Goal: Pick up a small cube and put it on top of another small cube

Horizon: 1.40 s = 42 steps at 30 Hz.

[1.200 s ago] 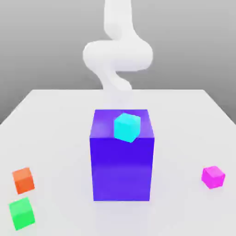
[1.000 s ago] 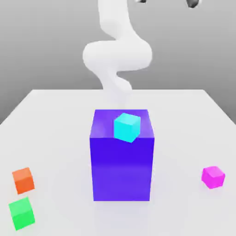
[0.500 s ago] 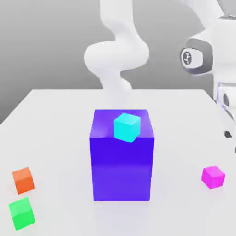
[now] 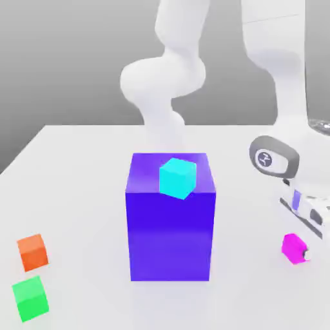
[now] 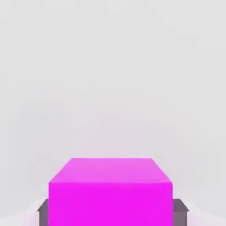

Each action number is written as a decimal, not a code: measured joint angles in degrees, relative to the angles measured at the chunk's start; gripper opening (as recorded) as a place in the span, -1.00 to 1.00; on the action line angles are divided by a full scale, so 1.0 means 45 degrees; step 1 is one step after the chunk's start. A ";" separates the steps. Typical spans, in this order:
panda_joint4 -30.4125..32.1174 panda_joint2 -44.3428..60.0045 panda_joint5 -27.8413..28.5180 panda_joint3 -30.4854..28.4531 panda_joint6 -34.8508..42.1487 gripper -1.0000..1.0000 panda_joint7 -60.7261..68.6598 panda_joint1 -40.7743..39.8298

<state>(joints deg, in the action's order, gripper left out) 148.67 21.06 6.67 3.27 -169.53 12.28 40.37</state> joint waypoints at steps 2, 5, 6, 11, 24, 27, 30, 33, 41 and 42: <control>0.0011 -0.0052 0.0008 0.0012 0.0043 -1.00 0.0002 -0.0012; 0.0237 -0.1187 -0.0290 0.0290 0.0942 -1.00 0.0241 -0.0220; 0.0327 -0.1631 -0.0451 0.0388 0.1296 -1.00 0.0361 -0.0283; 0.0147 -0.2568 -0.1268 -0.0327 0.2435 -1.00 0.0016 -0.1241; -0.1671 -0.2151 -0.3063 -0.4683 0.4055 -1.00 -0.3044 -0.5205; -0.2090 -0.2021 -0.3461 -0.5683 0.4426 -1.00 -0.3758 -0.6129; -0.2511 -0.1877 -0.3863 -0.6678 0.4804 -1.00 -0.4465 -0.7061; -0.2931 -0.1616 -0.4359 -0.7585 0.5100 -1.00 -0.5062 -0.7981; -0.3247 0.0267 -0.6236 -0.6536 0.3764 1.00 -0.4003 -0.9234; -0.3247 0.0267 -0.6236 -0.6536 0.3764 1.00 -0.4003 -0.9234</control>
